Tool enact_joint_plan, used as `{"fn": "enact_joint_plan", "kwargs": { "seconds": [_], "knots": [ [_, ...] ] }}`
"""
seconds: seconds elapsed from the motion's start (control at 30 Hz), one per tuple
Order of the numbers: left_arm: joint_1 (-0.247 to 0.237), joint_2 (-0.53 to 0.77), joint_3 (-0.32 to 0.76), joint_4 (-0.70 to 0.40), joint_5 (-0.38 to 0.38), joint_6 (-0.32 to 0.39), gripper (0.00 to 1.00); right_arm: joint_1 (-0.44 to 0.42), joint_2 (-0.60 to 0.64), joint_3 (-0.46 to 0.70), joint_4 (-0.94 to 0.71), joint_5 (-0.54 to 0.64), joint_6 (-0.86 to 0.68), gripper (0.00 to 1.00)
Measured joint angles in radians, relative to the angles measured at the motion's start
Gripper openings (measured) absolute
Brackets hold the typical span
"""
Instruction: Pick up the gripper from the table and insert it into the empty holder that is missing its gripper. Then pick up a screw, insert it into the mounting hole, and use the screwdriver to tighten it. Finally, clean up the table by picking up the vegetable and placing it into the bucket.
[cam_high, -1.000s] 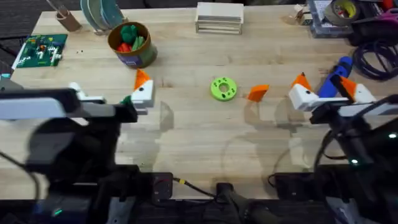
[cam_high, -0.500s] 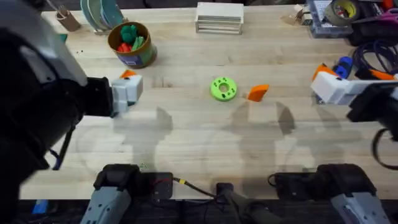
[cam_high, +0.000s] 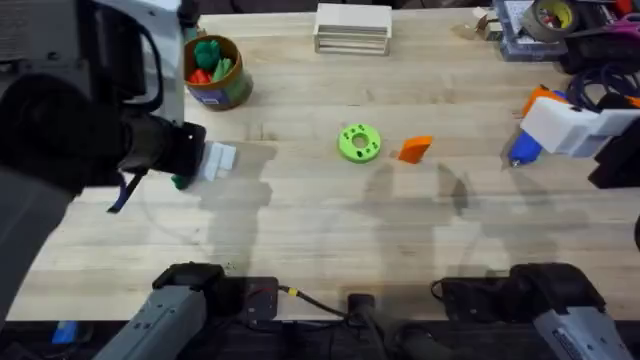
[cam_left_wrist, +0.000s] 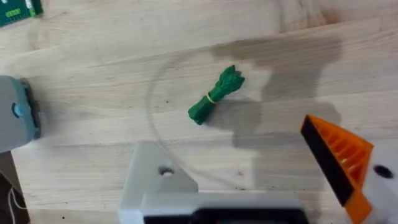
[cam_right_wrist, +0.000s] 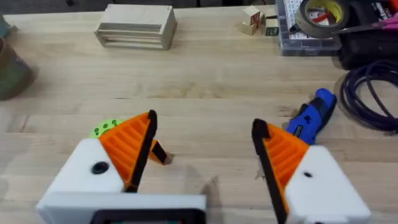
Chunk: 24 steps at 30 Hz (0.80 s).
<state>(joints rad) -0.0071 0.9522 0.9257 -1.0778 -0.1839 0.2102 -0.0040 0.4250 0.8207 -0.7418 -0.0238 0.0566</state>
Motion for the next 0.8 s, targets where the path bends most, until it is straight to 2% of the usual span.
{"fn": "enact_joint_plan", "kwargs": {
  "seconds": [0.33,0.37,0.47,0.5,0.57,0.8],
  "knots": [
    [0.000,0.256,0.000,0.062,0.000,0.001,0.994,0.000,0.000,0.000,0.000,0.000,0.000,0.991],
    [0.000,0.275,0.000,0.064,0.001,-0.002,0.900,0.000,0.000,0.000,0.000,0.000,0.000,0.991],
    [0.000,0.316,0.000,0.070,0.001,0.001,0.433,0.000,0.000,0.000,0.000,0.000,0.000,0.991],
    [0.000,0.324,-0.001,0.073,0.003,0.001,0.232,0.000,0.000,0.000,0.000,0.000,0.000,0.991],
    [0.000,0.324,-0.001,0.076,0.004,0.005,0.030,0.000,0.000,0.000,0.000,0.000,0.000,0.991],
    [-0.009,0.251,-0.001,0.075,0.038,0.006,0.008,0.000,0.000,0.000,0.000,0.000,0.000,0.991]
  ]
}}
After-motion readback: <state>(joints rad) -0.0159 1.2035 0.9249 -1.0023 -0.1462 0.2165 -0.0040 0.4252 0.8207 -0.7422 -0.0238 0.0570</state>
